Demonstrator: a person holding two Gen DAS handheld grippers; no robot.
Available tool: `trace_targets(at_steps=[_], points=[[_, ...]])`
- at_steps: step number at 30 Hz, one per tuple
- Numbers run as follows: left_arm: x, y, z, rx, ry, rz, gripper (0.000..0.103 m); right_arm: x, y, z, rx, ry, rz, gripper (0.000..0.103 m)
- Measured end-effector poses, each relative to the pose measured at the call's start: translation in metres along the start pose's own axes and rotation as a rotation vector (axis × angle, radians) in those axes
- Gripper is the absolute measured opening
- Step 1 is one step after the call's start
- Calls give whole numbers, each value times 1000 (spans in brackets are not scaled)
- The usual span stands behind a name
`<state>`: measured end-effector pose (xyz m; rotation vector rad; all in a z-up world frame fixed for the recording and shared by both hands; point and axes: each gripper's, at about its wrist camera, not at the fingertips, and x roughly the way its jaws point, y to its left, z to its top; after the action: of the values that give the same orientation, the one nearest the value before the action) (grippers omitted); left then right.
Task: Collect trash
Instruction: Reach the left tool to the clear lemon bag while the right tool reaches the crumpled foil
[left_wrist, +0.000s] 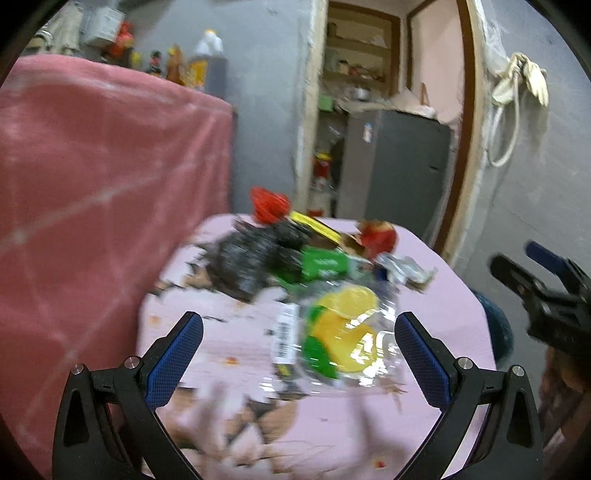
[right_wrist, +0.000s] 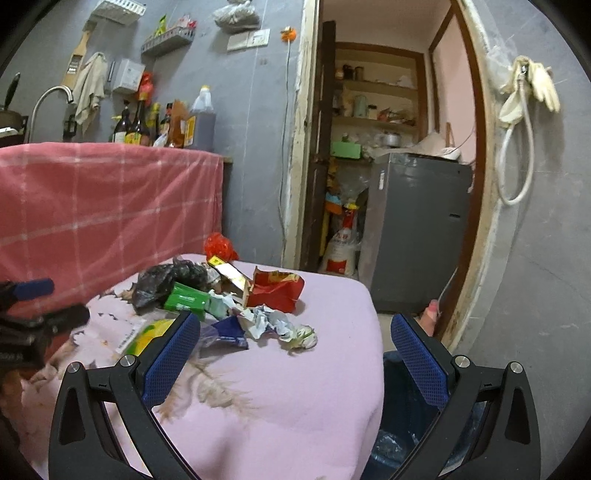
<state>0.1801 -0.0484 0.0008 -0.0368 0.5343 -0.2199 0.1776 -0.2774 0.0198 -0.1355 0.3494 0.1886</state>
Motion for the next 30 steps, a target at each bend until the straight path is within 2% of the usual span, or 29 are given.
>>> trace_targets(at_steps=[4, 10, 15, 19, 22, 26, 30], points=[[22, -19, -1, 41, 55, -38, 101, 23, -15, 3, 4, 58, 38, 96], [49, -27, 0, 69, 134, -37, 101, 57, -25, 2, -6, 151, 85, 81], [61, -24, 2, 61, 176, -21, 88, 77, -28, -8, 11, 222, 129, 70], [71, -14, 1, 24, 228, -31, 71, 85, -23, -12, 8, 250, 171, 65], [72, -7, 2, -5, 235, -44, 68, 90, -17, -14, 11, 271, 204, 60], [75, -5, 3, -14, 244, -67, 60, 98, -9, -15, 2, 293, 229, 59], [75, -5, 2, -17, 250, -97, 54, 105, -2, -16, -19, 306, 201, 59]])
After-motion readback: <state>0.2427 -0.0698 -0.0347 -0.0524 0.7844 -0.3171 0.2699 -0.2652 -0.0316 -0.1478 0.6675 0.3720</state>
